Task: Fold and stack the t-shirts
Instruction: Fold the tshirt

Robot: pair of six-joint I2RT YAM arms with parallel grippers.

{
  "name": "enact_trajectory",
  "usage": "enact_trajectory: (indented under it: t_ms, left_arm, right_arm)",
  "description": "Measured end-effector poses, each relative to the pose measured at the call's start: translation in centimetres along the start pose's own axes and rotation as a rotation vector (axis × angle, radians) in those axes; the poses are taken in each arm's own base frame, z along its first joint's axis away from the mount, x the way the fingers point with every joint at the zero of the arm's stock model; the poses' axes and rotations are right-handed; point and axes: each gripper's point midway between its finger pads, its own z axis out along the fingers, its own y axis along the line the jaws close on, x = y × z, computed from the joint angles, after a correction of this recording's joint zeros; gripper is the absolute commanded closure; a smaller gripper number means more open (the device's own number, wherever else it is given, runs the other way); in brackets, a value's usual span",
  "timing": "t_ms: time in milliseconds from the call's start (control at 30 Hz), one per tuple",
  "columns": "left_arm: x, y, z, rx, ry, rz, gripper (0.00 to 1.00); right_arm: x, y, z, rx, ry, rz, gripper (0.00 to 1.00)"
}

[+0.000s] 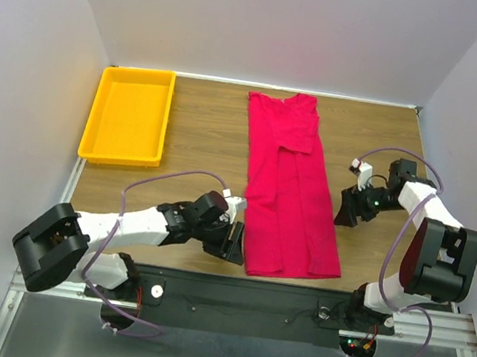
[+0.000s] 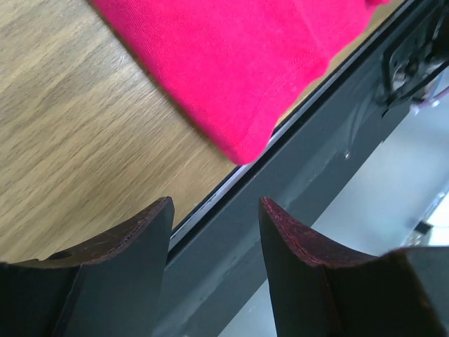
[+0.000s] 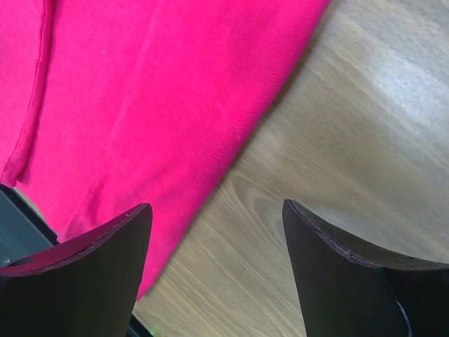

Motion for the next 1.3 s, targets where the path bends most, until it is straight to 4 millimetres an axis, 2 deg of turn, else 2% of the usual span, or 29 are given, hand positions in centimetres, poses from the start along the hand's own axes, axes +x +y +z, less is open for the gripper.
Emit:
enact_trajectory:
  t_ms: [133,233,267,367,467,500,567,600,633,667,733,800,867,1033,1167,1300]
  left_arm:
    - [-0.6,-0.6,0.4,0.01,-0.033,-0.026,0.35]
    - [-2.1,-0.1,0.6,-0.032,-0.081,-0.037,0.34]
    - [-3.3,0.3,0.5,-0.048,-0.109,-0.049,0.35]
    - [-9.2,2.9,-0.7,-0.097,-0.251,-0.128,0.34]
    - [-16.7,6.2,-2.9,-0.16,-0.408,-0.19,0.34]
    - [-18.8,7.0,-3.5,-0.167,-0.444,-0.198,0.35]
    - [-24.3,8.1,-4.6,-0.167,-0.531,-0.189,0.36]
    - [-25.4,8.5,-4.8,-0.169,-0.547,-0.192,0.37]
    - [-27.3,9.2,-5.0,-0.171,-0.562,-0.201,0.37]
    - [-30.4,9.9,-5.2,-0.162,-0.595,-0.195,0.38]
    - [-34.2,11.3,-5.0,-0.152,-0.629,-0.199,0.39]
    - [-37.2,12.9,-4.5,-0.147,-0.654,-0.203,0.4]
    - [-39.5,14.9,-3.5,-0.149,-0.665,-0.215,0.41]
    - [-43.0,18.1,-0.7,-0.124,-0.655,-0.255,0.43]
    - [-44.9,19.2,1.4,-0.094,-0.644,-0.27,0.43]
    - [-45.4,20.1,2.7,-0.089,-0.63,-0.29,0.47]
  right_arm:
    - [0.1,0.0,0.0,0.003,0.004,0.01,0.21]
    - [0.0,-0.2,0.2,0.007,-0.001,0.029,0.21]
    - [-0.1,-0.3,0.2,0.008,-0.003,0.042,0.21]
    - [-0.9,-0.7,0.5,0.0,-0.015,0.073,0.21]
    - [-1.9,-1.0,0.7,-0.012,-0.043,0.088,0.21]
    - [-2.2,-1.1,0.8,-0.015,-0.055,0.089,0.21]
    - [-2.6,-1.0,1.0,-0.031,-0.07,0.104,0.21]
    - [-2.6,-1.0,1.2,-0.037,-0.071,0.11,0.21]
    - [-2.6,-1.0,1.3,-0.04,-0.073,0.114,0.21]
    - [-2.6,-1.0,1.4,-0.046,-0.076,0.121,0.21]
    - [-2.8,-1.0,1.4,-0.047,-0.081,0.125,0.21]
    - [-2.9,-1.0,1.4,-0.049,-0.087,0.126,0.21]
    - [-3.0,-1.0,1.4,-0.049,-0.092,0.131,0.21]
    - [-3.5,-0.9,1.4,-0.056,-0.111,0.137,0.21]
    - [-3.6,-0.9,1.4,-0.058,-0.115,0.141,0.21]
    - [-3.7,-0.9,1.4,-0.056,-0.118,0.142,0.21]
